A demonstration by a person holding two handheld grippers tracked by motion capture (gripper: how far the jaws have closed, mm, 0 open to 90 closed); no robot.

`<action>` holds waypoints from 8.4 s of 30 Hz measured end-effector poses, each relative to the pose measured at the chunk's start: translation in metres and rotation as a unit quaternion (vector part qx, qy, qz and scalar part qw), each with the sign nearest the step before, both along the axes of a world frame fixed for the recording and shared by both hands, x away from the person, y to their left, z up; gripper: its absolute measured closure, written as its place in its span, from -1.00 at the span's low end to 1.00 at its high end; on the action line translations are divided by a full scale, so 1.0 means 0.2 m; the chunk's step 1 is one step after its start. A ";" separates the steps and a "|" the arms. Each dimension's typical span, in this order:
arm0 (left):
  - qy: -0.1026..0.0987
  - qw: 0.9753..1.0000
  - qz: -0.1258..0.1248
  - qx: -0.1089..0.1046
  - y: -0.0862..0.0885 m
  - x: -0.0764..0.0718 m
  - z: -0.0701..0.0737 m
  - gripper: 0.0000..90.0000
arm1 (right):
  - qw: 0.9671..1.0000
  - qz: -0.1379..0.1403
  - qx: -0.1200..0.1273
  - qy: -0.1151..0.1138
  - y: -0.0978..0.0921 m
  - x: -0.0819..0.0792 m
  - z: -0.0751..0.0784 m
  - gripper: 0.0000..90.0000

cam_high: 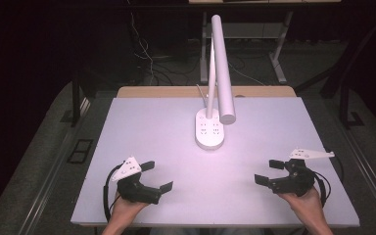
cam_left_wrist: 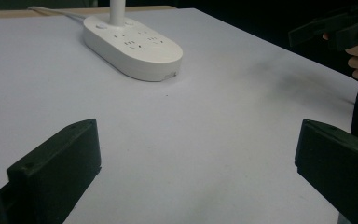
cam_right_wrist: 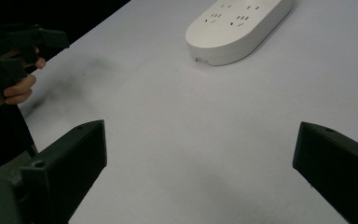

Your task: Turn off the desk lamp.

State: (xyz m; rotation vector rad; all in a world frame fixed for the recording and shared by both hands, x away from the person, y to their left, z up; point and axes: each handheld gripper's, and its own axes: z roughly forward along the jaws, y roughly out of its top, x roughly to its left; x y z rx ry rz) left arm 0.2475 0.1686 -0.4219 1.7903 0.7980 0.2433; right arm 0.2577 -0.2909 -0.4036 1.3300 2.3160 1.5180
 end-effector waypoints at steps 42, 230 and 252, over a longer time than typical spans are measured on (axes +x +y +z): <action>0.002 1.000 0.006 -0.005 0.02 0.00 0.00 -1.00 | 0.998 0.038 -0.052 0.000 0.10 0.34 0.26 -0.94; 0.005 1.000 -0.010 -0.004 0.03 -0.01 0.00 -1.00 | 0.996 -0.015 -0.061 0.056 0.53 1.27 -0.13 1.00; 0.004 1.000 -0.005 -0.005 0.05 -0.01 0.00 -1.00 | 0.997 -0.034 -0.068 0.033 0.54 1.24 -0.12 1.00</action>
